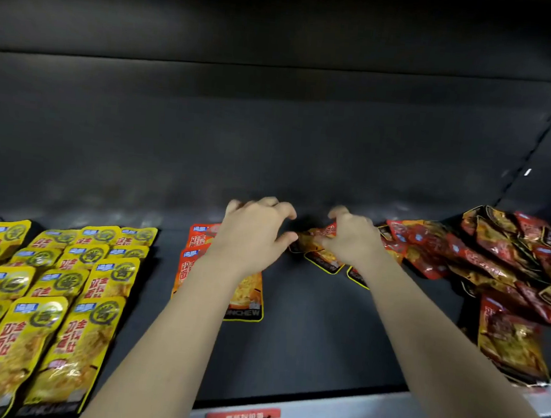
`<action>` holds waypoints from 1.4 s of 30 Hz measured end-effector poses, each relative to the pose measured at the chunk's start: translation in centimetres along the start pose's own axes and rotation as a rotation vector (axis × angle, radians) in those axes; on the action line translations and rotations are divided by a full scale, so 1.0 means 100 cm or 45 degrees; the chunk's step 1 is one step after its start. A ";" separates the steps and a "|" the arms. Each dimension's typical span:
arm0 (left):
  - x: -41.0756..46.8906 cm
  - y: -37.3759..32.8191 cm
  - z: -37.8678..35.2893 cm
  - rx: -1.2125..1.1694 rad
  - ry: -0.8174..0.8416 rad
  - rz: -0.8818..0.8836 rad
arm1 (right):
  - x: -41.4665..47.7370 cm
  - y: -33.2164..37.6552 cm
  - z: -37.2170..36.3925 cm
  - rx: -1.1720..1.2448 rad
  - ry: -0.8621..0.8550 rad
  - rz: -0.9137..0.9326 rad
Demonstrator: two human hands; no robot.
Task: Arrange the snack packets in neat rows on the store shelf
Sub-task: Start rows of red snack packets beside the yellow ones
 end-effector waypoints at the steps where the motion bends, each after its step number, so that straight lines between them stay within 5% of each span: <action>1: -0.002 0.000 -0.003 0.000 -0.020 0.001 | 0.001 -0.001 -0.002 0.045 0.032 -0.007; 14: -0.012 0.024 -0.025 -0.072 0.008 0.105 | -0.008 -0.011 0.017 0.492 0.115 0.115; 24: -0.010 -0.009 -0.017 -0.294 -0.082 -0.075 | -0.043 0.048 0.037 0.928 0.118 0.784; 29: -0.012 0.001 -0.006 -0.490 -0.226 -0.006 | -0.040 0.034 0.057 1.474 -0.016 0.646; 33: -0.017 0.012 -0.001 -0.898 -0.294 0.171 | -0.020 0.002 0.048 0.923 -0.175 0.340; 38: -0.020 0.032 -0.006 -1.103 -0.352 0.362 | -0.021 -0.022 0.000 0.236 0.435 0.203; 42: -0.021 0.041 -0.003 -1.065 -0.404 0.438 | -0.019 -0.029 -0.004 0.059 0.453 0.135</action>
Point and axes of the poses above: each hand's wrist, its own x-axis towards the middle knuckle, its own z-axis out of the back of the hand, y = z × x, the point moved 8 cm from there along x, towards the middle knuckle, and after that the axes turned 1 degree about -z, right-handed, at the moved point
